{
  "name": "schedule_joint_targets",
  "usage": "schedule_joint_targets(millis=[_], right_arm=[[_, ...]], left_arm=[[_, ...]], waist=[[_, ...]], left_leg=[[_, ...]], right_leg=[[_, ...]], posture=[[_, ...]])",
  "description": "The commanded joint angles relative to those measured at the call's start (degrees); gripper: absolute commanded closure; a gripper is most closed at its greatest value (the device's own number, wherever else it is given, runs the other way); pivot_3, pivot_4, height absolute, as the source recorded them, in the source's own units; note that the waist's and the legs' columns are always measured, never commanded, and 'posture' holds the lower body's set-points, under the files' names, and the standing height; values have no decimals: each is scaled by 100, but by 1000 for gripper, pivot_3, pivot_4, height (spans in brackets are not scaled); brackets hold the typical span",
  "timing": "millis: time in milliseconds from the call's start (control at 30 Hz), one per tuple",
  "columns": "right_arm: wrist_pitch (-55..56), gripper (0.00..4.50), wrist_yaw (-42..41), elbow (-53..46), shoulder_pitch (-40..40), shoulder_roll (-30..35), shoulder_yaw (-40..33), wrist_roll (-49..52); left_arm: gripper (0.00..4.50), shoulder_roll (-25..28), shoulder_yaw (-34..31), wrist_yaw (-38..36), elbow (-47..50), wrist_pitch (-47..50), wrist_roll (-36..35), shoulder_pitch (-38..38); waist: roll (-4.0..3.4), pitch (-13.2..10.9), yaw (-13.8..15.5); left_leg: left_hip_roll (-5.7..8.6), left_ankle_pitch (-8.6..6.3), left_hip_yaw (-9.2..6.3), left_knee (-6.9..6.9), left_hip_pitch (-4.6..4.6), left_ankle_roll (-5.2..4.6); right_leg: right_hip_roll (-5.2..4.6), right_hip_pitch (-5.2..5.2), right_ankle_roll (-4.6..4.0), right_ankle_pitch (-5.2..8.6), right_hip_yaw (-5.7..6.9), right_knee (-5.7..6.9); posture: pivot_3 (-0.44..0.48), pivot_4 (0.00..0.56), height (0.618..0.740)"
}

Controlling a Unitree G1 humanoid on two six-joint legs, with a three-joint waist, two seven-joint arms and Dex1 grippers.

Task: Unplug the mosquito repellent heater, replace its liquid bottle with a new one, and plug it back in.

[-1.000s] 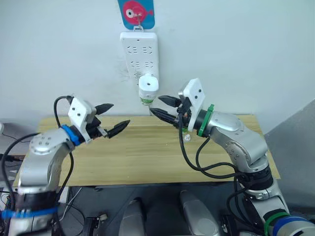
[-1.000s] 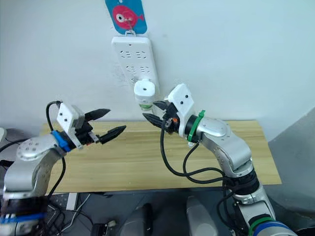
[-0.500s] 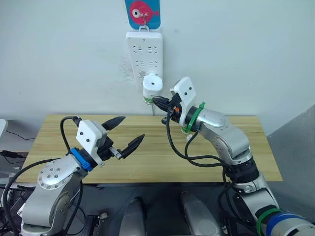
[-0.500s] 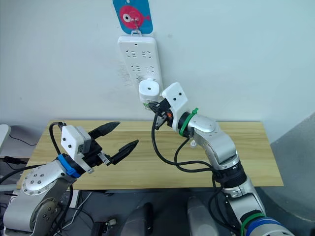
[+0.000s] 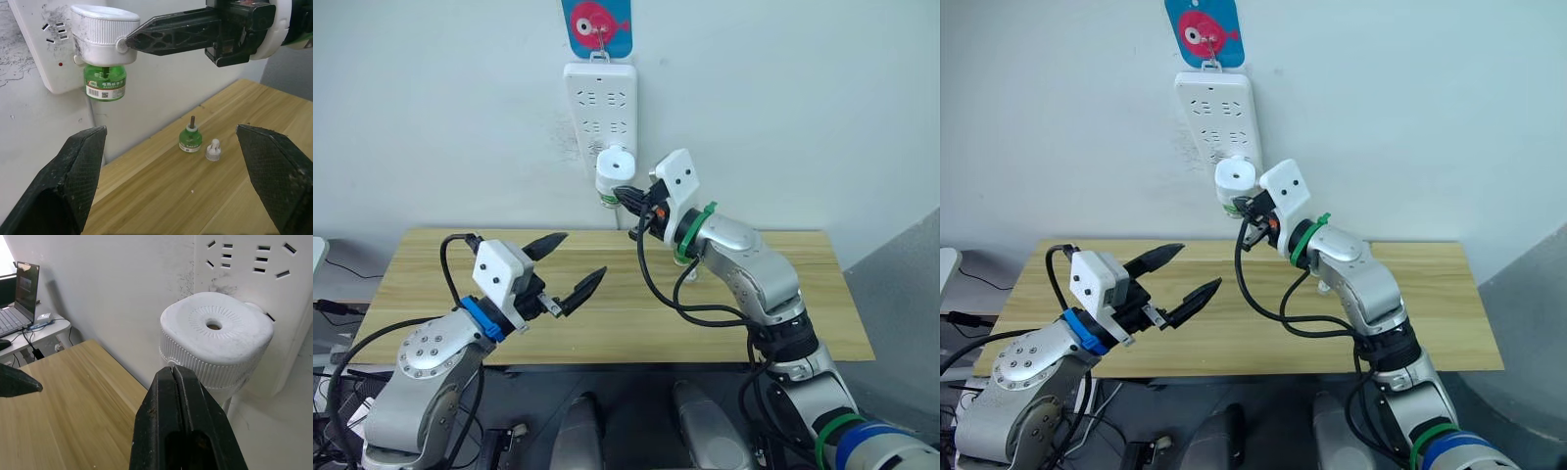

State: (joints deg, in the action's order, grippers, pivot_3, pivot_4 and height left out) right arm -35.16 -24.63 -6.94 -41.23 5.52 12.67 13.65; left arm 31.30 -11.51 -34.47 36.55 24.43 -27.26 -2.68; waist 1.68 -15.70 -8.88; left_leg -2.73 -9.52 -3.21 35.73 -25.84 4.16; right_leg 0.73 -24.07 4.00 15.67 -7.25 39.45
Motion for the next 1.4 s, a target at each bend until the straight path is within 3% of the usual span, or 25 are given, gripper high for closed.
schedule_joint_targets(millis=[33, 367, 1033, 1167, 1400], right_arm=[[78, 4480, 11, -163, -99, -53, -81, 21], [-182, 4480, -150, -266, -88, -21, 45, 80], [17, 4480, 743, 213, -268, -202, -370, -265], [-189, 4480, 99, -312, -70, -28, -287, 212], [-174, 4480, -1071, -1246, 371, 1061, -182, 583]], left_arm=[[0, 9, 8, -1, 177, -114, -51, -9], [0, -9, 21, -9, 168, -143, -47, -59], [0, -67, 159, 16, 127, -172, -81, -49], [0, -13, 96, -80, -11, -193, -106, -85], [0, 661, -207, -841, -1096, -373, -54, 182]], waist=[[0, 0, 0], [0, 0, 1], [0, 0, -4], [2, 1, 21], [4, 4, 72]], left_leg=[[0, 0, 0, 1, 0, 0], [0, 0, 2, -3, 0, 0], [0, 9, 5, 13, 1, -12], [0, 23, 12, 14, 0, -33], [-5, 23, 15, -27, -5, -33]], right_leg=[[0, 0, 0, 0, -1, -1], [0, -1, -1, 0, 0, -2], [0, 2, 1, -6, -3, -2], [-3, 4, -4, -11, -4, -4], [-3, -3, 4, -14, 6, -34]], posture=[[-132, 224, 736], [-129, 220, 736], [-134, 225, 736], [-132, 216, 736], [-118, 179, 736]])
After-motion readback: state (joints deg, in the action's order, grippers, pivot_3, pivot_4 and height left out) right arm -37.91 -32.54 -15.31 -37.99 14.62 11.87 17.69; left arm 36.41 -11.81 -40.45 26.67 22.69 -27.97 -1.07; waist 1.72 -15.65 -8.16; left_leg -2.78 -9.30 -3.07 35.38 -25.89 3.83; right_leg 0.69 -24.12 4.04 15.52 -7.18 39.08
